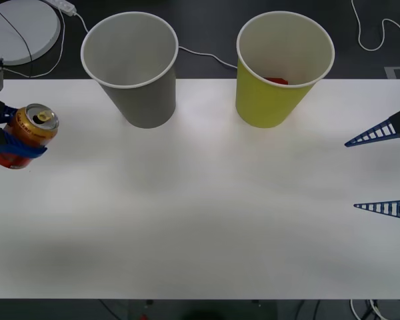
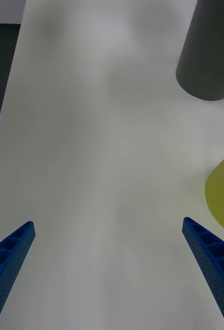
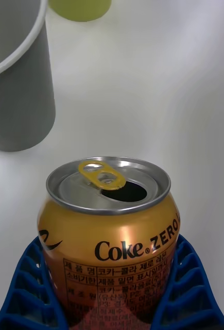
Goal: Put the can into the green bin and the plastic bottle into the gray bin
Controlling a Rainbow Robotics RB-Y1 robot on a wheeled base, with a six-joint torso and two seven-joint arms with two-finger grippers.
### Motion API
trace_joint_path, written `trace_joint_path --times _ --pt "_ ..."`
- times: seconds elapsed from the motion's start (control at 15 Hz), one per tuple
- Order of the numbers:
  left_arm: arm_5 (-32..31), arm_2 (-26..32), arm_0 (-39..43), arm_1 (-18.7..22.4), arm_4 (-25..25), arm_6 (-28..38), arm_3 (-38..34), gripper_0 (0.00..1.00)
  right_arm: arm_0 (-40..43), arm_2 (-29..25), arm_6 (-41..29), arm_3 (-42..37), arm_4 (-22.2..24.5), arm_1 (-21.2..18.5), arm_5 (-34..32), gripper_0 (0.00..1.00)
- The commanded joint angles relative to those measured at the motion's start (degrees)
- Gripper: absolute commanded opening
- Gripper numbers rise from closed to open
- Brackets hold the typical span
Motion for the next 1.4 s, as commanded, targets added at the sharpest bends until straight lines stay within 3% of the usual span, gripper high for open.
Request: trace_joint_path --times 0.07,0.4,0.8,1.2,1.4 --pt "-5.3 0.0 -5.5 0.5 -0.8 4.4 -0.3 0.00 0.0 0.0 0.0 0.0 0.0 0.0 0.0 1.00" --pt "-15.4 -1.1 -20.6 -4.9 -3.4 14.3 -0.1 0.00 0.0 0.0 0.0 0.0 0.0 0.0 0.0 1.00" --pt "-15.4 -14.9 -42.0 -12.2 -6.1 26.5 4.2 0.00 0.0 0.0 0.0 0.0 0.0 0.0 0.0 1.00" --pt "-15.4 -24.6 -56.1 -24.0 -17.3 40.4 5.2 0.00 0.0 0.0 0.0 0.0 0.0 0.0 0.0 1.00" --pt "-15.3 -29.4 -62.5 -30.9 -21.9 45.1 9.8 0.01 0.0 0.0 0.0 0.0 0.0 0.0 0.0 1.00"
